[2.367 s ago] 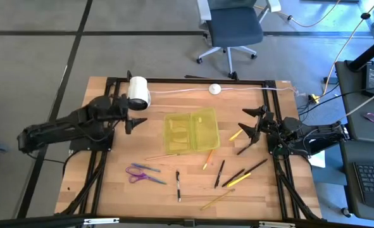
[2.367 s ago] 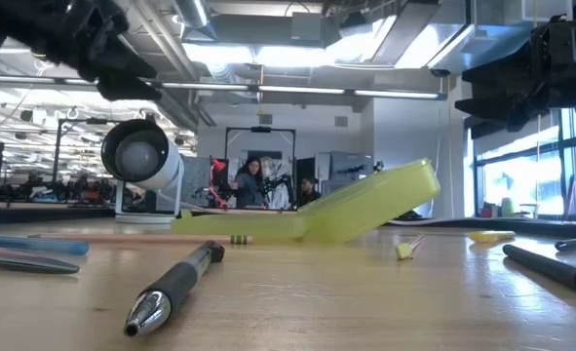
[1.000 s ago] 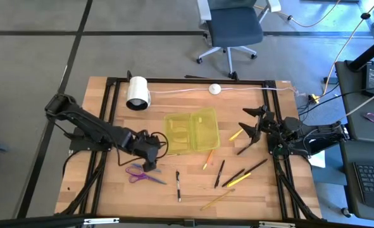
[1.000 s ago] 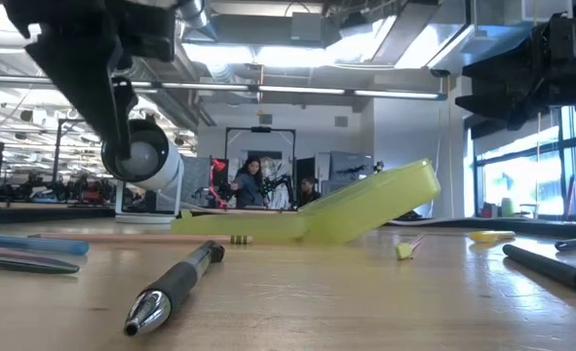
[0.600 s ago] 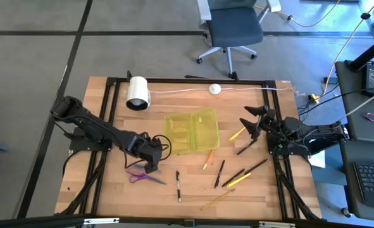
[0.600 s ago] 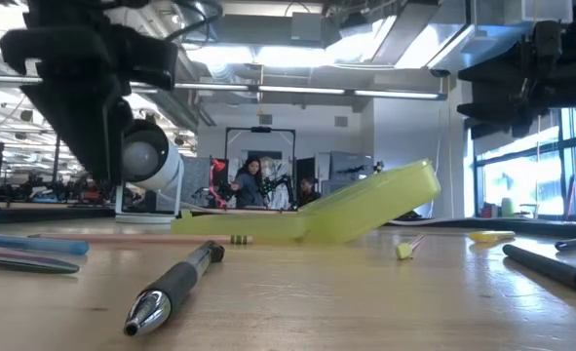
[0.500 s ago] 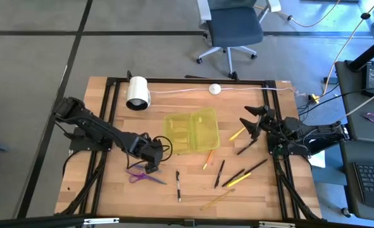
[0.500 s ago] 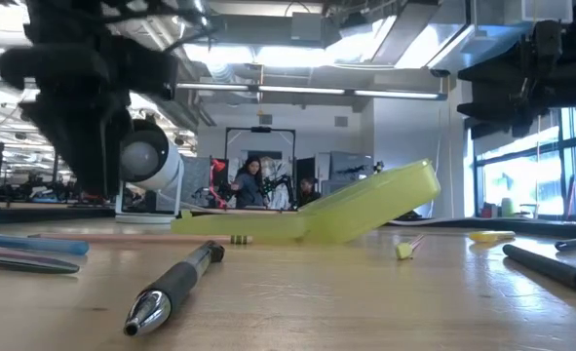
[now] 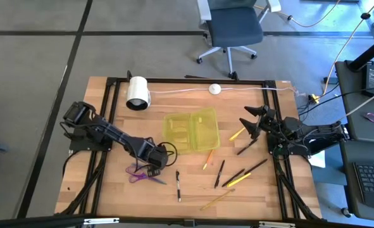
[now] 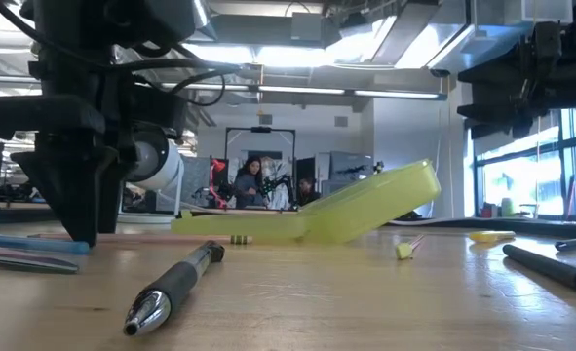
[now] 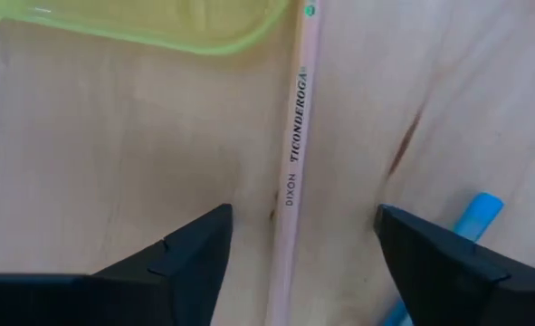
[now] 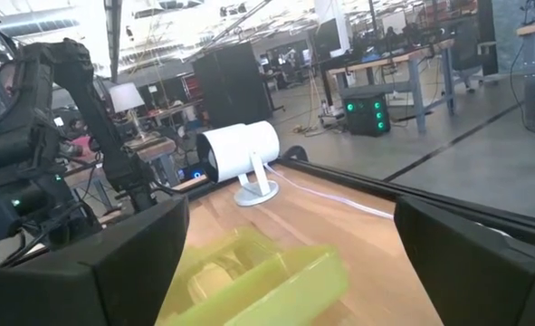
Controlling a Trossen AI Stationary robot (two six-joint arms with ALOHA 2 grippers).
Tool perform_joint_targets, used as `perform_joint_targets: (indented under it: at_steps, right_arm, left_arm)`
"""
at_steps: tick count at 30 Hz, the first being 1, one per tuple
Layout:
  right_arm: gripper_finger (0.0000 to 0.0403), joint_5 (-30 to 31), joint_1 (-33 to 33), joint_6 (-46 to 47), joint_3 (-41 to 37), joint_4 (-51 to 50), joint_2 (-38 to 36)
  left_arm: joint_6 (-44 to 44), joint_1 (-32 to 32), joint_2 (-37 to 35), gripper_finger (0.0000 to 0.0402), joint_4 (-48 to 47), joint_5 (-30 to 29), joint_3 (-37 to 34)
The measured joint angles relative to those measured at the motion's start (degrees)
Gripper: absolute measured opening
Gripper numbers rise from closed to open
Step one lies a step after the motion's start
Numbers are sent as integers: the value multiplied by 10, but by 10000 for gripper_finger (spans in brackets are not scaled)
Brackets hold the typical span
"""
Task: Pick & place school supplies into a supply box
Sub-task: Put the pink pencil into the yellow supply box
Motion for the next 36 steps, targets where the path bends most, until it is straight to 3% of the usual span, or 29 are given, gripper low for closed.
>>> perform_joint_targets:
  at_steps: [23, 28, 36]
  right_arm:
    - [393, 30, 0, 16, 0, -5, 0]
    - [393, 45, 0, 16, 0, -7, 0]
    - [393, 44, 0, 35, 0, -7, 0]
  left_arm:
    - [1, 0, 3, 68, 17, 2, -1]
    - [61, -4, 3, 30, 30, 0, -2]
    - [111, -7, 3, 9, 47, -2, -2]
